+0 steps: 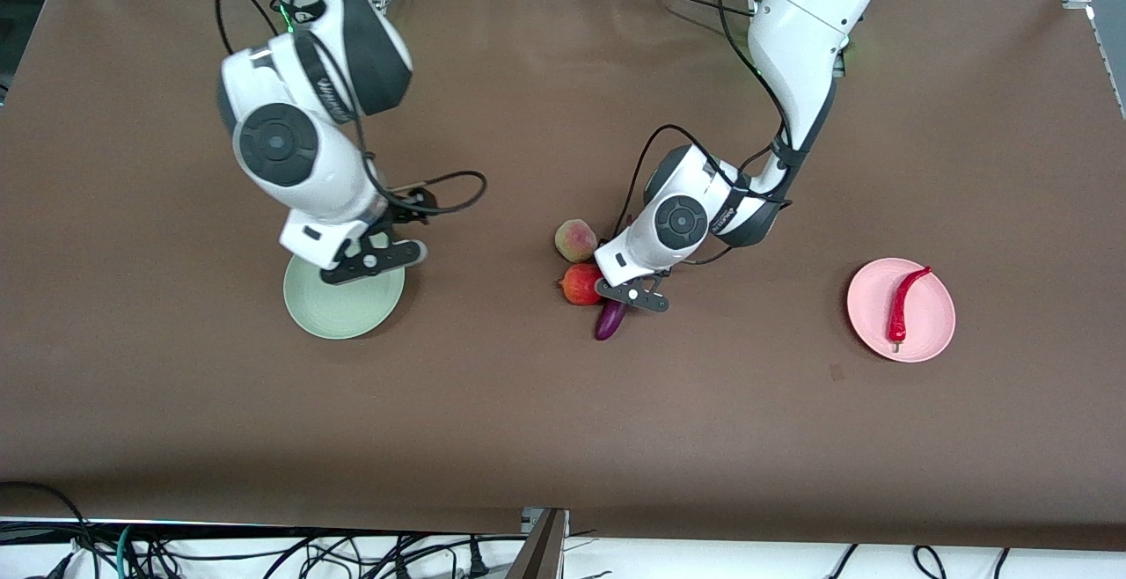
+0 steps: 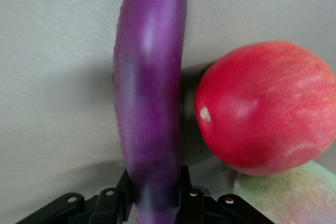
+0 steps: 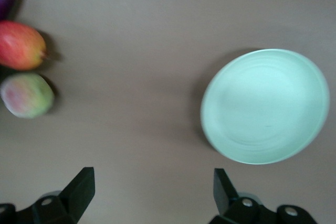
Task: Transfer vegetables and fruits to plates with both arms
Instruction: 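Grasp the eggplant with the left gripper while the right gripper reaches the pomegranate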
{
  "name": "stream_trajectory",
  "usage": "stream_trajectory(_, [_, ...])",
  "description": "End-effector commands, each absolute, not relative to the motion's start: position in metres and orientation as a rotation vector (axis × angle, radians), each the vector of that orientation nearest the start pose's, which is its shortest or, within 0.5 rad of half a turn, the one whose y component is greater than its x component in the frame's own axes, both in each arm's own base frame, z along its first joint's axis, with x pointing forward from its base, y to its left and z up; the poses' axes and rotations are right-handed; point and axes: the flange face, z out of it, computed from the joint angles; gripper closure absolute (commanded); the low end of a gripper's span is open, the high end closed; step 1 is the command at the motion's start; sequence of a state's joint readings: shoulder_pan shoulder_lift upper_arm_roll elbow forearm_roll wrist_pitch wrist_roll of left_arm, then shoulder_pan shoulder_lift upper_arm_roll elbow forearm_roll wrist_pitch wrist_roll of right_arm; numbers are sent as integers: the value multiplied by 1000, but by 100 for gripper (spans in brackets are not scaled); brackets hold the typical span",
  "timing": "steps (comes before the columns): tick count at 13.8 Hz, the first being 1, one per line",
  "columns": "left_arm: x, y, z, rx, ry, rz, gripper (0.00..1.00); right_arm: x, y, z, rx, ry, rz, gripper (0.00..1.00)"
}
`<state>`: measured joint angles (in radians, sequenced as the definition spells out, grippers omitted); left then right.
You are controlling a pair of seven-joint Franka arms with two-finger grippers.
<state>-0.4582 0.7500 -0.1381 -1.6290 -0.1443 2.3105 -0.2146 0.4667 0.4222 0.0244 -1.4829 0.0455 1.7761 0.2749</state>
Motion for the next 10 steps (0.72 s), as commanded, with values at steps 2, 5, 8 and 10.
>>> stream_trajectory(2, [608, -298, 242, -3226, 292, 285, 91, 568, 393, 400, -3096, -48, 144, 0])
stream_trajectory(5, [626, -235, 278, -3140, 246, 291, 90, 544, 462, 347, -3049, 134, 73, 0])
stream_trajectory(8, [636, -164, 269, -2946, 257, 342, 85, 530, 526, 298, -2958, 243, -69, 0])
stream_trajectory(10, [646, -109, 264, -2882, 345, 363, 82, 527, 558, 279, -2967, 256, -141, 0])
